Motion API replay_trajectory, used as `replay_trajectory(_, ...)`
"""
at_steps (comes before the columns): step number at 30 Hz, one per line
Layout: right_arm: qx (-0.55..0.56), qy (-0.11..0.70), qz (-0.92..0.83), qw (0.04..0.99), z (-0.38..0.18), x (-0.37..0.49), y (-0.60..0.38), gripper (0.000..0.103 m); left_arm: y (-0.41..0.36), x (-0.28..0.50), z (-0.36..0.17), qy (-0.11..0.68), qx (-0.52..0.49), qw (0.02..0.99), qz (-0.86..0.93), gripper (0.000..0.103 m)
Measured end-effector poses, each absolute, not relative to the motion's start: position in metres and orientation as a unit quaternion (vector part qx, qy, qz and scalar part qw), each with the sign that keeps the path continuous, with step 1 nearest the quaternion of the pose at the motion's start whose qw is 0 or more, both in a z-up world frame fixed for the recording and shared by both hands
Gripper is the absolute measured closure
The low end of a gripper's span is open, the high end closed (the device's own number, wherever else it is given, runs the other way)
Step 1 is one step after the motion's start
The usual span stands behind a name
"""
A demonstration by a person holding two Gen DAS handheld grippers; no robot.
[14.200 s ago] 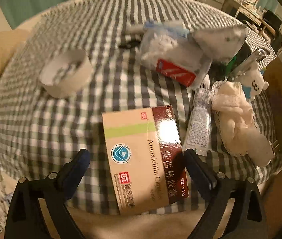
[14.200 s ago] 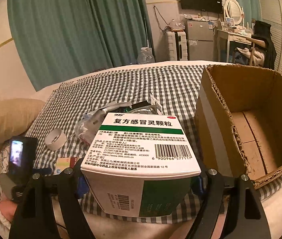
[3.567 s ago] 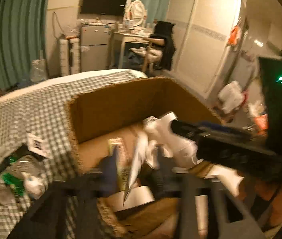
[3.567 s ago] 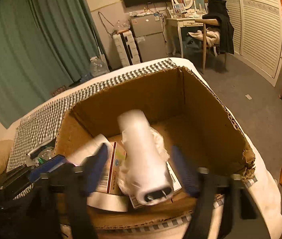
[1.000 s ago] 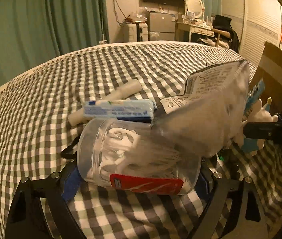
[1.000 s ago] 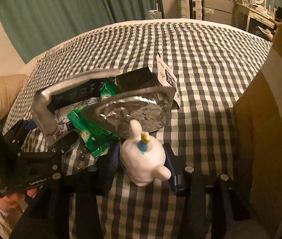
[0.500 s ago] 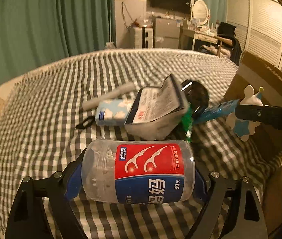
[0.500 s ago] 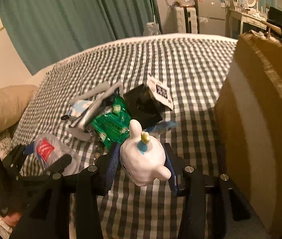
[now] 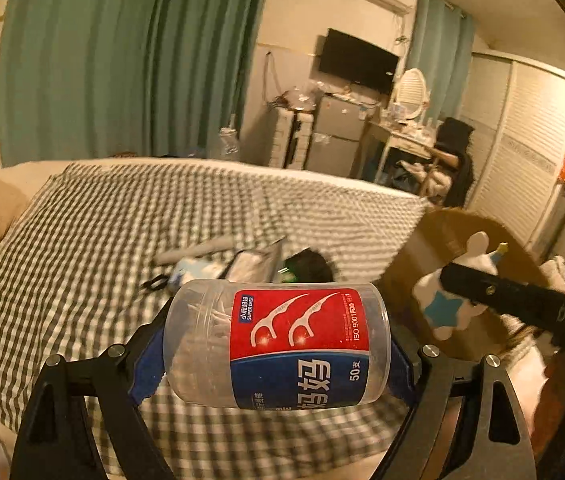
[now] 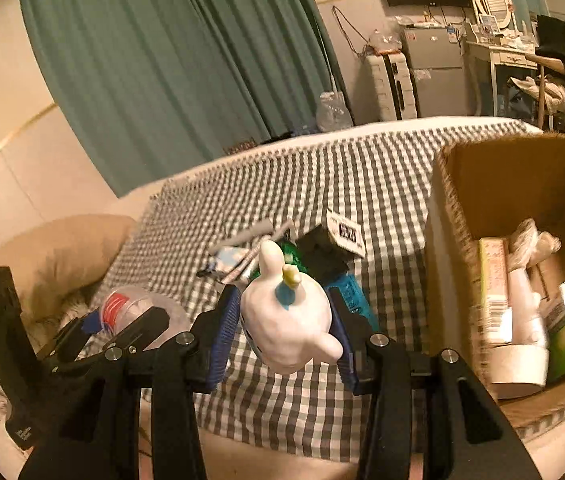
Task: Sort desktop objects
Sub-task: 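Carry the floss container and white bear into the cardboard box and release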
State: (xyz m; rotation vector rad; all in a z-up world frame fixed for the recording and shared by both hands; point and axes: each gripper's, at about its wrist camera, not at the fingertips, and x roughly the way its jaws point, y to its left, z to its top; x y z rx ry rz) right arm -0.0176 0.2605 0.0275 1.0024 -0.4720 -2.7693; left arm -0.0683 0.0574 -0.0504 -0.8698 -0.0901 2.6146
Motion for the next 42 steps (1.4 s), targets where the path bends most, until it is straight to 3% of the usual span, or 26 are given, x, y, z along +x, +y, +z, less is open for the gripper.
replay_trajectory(11, 0.267, -0.146, -0.952, 0.016, 0.094, 0.027, 0.349, 0.060, 0.183, -0.049, 0.012, -0.018, -0.299, 0.314, 0.901, 0.014)
replay_trajectory(22, 0.325, -0.160, -0.929, -0.074, 0.061, 0.000, 0.441, 0.059, 0.306, -0.055, -0.030, 0.030, -0.348, 0.368, 0.861, 0.014)
replay_trajectory(26, 0.325, -0.184, -0.924, -0.075, 0.049, -0.001, 0.456, 0.056, 0.310, -0.064, -0.046, 0.022, -0.363, 0.378, 0.851, 0.013)
replay_trajectory(27, 0.325, -0.194, -0.923, -0.075, 0.047, -0.003, 0.460, 0.050, 0.310, -0.066, -0.048, 0.022, -0.368, 0.381, 0.848, 0.013)
replay_trajectory(28, 0.324, -0.202, -0.921, -0.081, 0.047, -0.003, 0.462, 0.037, 0.310, -0.068, -0.049, 0.021, -0.373, 0.383, 0.845, 0.013)
replay_trajectory(29, 0.321, -0.203, -0.921, -0.084, 0.047, -0.003, 0.464, 0.034, 0.310, -0.070, -0.050, 0.019, -0.381, 0.384, 0.841, 0.012)
replay_trajectory(31, 0.318, -0.198, -0.923, -0.086, 0.049, -0.001, 0.462, 0.034, 0.305, -0.069, -0.051, 0.019, -0.388, 0.379, 0.840, 0.001)
replay_trajectory(37, 0.311, -0.202, -0.925, -0.085, 0.060, 0.007, 0.444, 0.034, 0.276, -0.066, -0.035, 0.039, -0.374, 0.340, 0.862, 0.000)
replay_trajectory(42, 0.295, -0.188, -0.935, -0.061, 0.078, 0.016, 0.407, 0.034, 0.208, -0.069, -0.013, 0.029, -0.339, 0.289, 0.895, 0.000)
